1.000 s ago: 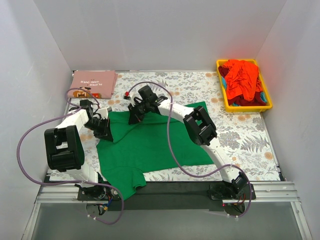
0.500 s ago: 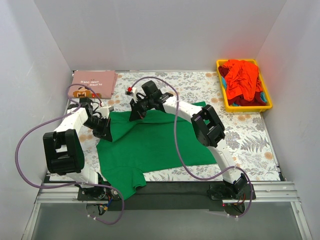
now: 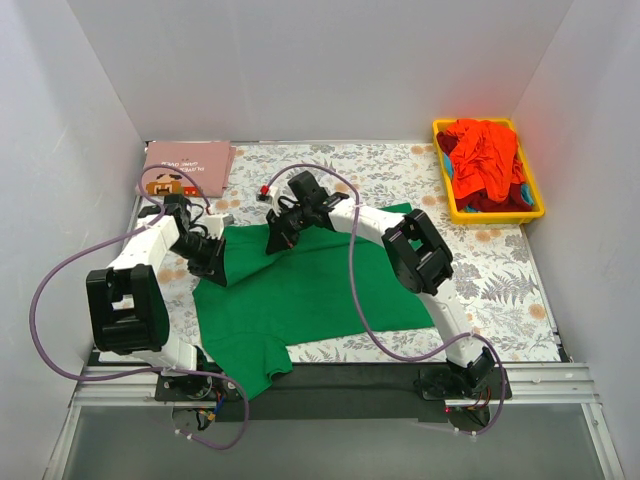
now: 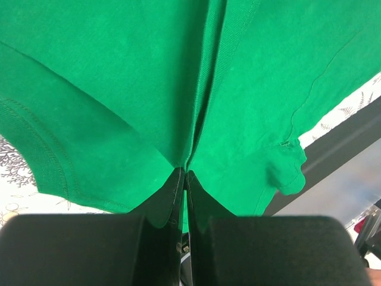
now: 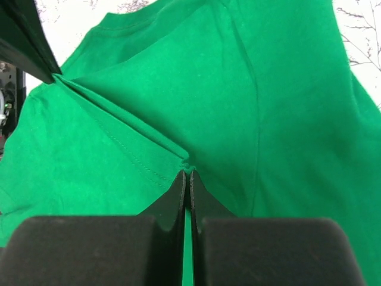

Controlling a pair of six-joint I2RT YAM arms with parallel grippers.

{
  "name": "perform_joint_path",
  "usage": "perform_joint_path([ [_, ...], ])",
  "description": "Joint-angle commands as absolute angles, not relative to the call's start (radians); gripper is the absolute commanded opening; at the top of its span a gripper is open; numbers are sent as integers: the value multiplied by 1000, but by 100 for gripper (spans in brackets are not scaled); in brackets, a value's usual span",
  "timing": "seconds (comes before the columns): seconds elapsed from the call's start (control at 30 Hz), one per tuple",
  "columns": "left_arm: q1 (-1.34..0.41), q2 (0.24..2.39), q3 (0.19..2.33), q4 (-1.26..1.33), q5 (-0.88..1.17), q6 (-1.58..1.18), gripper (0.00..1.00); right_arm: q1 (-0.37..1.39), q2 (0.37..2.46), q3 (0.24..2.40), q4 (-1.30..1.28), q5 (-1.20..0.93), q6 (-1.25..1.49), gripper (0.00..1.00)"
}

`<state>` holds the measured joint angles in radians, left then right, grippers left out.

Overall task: Fold and stack the t-shirts
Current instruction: Fold the tshirt

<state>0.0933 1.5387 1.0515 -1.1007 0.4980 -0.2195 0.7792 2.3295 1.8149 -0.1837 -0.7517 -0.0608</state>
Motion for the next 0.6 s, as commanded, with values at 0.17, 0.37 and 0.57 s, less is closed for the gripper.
perform_joint_path([
  [0.17, 83, 1482, 1063, -1143, 474, -207, 0, 778, 2192, 1766, -170, -792, -89, 1],
  [0.37, 80, 1486, 1046, -1149, 469, -203, 0, 778, 2175, 1712, -170, -798, -109, 1],
  [0.57, 71, 1500, 1025, -1141, 474, -201, 0, 778, 2195, 1684, -170, -805, -113, 1],
])
